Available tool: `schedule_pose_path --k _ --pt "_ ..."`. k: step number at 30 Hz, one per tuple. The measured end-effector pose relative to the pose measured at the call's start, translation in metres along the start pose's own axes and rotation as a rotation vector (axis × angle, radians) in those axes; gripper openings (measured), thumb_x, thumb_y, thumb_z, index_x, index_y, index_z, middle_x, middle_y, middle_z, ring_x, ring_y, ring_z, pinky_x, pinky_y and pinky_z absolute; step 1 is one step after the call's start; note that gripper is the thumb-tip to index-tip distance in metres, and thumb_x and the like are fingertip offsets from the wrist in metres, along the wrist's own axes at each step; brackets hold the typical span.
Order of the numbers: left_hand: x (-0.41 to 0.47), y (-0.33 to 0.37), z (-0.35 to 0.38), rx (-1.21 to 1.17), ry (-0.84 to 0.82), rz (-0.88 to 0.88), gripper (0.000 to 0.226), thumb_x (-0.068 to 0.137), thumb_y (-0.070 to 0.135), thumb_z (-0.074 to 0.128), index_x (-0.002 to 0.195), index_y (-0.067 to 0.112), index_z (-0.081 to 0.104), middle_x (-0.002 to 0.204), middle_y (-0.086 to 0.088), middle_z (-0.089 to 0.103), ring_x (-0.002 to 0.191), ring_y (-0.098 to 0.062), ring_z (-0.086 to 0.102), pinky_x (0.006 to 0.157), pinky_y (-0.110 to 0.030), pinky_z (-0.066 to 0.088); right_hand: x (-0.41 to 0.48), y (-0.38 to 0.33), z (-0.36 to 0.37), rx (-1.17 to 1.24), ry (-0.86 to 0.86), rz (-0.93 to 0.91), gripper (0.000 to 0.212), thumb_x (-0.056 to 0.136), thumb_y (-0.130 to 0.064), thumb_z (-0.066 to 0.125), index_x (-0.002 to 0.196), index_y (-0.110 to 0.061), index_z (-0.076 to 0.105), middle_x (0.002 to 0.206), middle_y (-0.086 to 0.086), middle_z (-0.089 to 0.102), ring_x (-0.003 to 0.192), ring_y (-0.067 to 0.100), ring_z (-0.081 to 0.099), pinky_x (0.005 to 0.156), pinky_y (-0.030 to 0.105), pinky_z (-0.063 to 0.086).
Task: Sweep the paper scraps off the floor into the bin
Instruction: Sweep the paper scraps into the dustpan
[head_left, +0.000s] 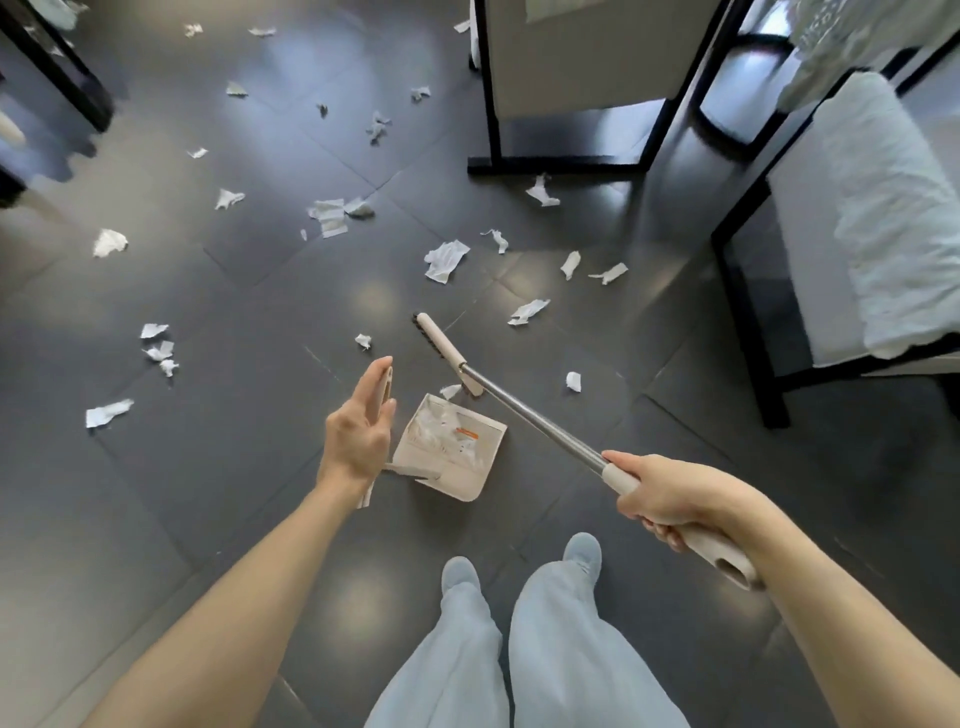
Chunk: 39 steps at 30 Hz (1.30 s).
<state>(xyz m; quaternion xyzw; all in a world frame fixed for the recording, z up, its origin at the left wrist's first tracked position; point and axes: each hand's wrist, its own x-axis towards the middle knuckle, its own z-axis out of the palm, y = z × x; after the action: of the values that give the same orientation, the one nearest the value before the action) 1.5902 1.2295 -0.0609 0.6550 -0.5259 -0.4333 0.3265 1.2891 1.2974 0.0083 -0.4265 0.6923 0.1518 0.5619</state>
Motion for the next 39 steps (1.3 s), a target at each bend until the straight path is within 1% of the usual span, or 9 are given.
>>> schedule_pose_path --k 5,13,17,22,26,29,32,35,39 --pt "-0.007 0.025 0.032 -0.004 0.091 0.006 0.050 0.094 -0.001 0.050 0.136 0.026 0.049 0.126 0.019 0.051 0.106 0.031 0.040 0.091 0.005 0.029 0.004 0.040 -0.025 0.100 0.052 0.019 0.076 0.084 -0.008 0.041 0.151 -0.036 0.021 0.058 0.005 0.052 0.046 0.017 0.046 0.048 0.026 0.044" --pt "-0.002 0.065 0.089 0.175 0.128 0.044 0.050 0.095 0.005 0.049 0.137 0.031 0.046 0.125 0.023 0.049 0.109 0.013 0.045 0.081 0.009 0.025 0.022 0.103 -0.075 0.120 0.161 0.060 0.058 0.083 -0.007 0.041 0.140 -0.018 0.036 0.053 0.008 0.053 0.048 0.023 0.047 0.055 0.033 0.044" --pt "-0.007 0.059 0.104 0.182 0.129 0.008 0.051 0.095 0.004 0.048 0.136 0.034 0.046 0.127 0.021 0.050 0.118 0.005 0.049 0.094 -0.004 0.031 0.047 0.113 -0.088 0.039 0.220 0.090 0.059 0.080 -0.007 0.040 0.138 -0.018 0.035 0.051 0.006 0.059 0.051 0.024 0.054 0.067 0.034 0.053" --pt "-0.018 0.044 0.100 0.249 0.139 -0.045 0.050 0.095 0.007 0.050 0.137 0.034 0.045 0.133 0.008 0.057 0.120 -0.009 0.055 0.097 -0.019 0.036 0.079 0.099 -0.070 0.049 0.158 0.116 0.057 0.079 -0.004 0.036 0.135 -0.012 0.036 0.059 0.009 0.059 0.060 0.027 0.054 0.067 0.035 0.050" --pt "-0.019 0.042 0.085 0.246 0.178 -0.086 0.049 0.096 0.008 0.050 0.138 0.033 0.044 0.126 0.017 0.053 0.113 0.005 0.049 0.091 -0.014 0.035 0.095 0.064 -0.041 0.139 0.056 0.059 0.055 0.080 -0.004 0.036 0.136 -0.008 0.037 0.070 0.010 0.054 0.070 0.028 0.050 0.070 0.035 0.043" --pt "-0.010 0.036 0.072 0.174 0.214 -0.114 0.050 0.095 0.005 0.049 0.138 0.031 0.045 0.122 0.022 0.047 0.109 0.017 0.043 0.088 -0.003 0.031 0.105 0.032 -0.035 0.207 0.002 0.030 0.062 0.075 -0.006 0.038 0.137 -0.017 0.040 0.066 0.010 0.053 0.058 0.023 0.048 0.064 0.034 0.044" --pt "0.000 0.029 0.057 0.151 0.215 -0.127 0.050 0.095 0.006 0.050 0.137 0.033 0.046 0.122 0.023 0.049 0.120 0.001 0.051 0.092 -0.011 0.036 0.111 0.002 -0.035 0.249 0.002 -0.004 0.038 0.074 -0.007 0.038 0.109 -0.012 0.051 0.063 0.008 0.049 0.049 0.019 0.043 0.059 0.031 0.041" --pt "0.010 0.023 0.041 0.174 0.244 -0.140 0.049 0.094 0.008 0.052 0.136 0.034 0.047 0.122 0.018 0.056 0.116 -0.017 0.058 0.094 -0.025 0.043 0.110 -0.023 -0.045 0.290 0.017 -0.036 0.015 0.076 -0.004 0.038 0.086 -0.014 0.045 0.055 0.006 0.043 0.042 0.016 0.036 0.047 0.024 0.035" --pt "0.036 0.015 0.017 0.158 0.282 -0.185 0.049 0.094 0.014 0.052 0.134 0.041 0.045 0.117 0.002 0.063 0.078 -0.037 0.064 0.079 -0.042 0.055 0.118 -0.061 -0.071 0.209 0.065 -0.087 0.023 0.080 0.000 0.040 0.093 -0.017 0.047 0.042 0.001 0.041 0.034 0.016 0.035 0.040 0.021 0.035"
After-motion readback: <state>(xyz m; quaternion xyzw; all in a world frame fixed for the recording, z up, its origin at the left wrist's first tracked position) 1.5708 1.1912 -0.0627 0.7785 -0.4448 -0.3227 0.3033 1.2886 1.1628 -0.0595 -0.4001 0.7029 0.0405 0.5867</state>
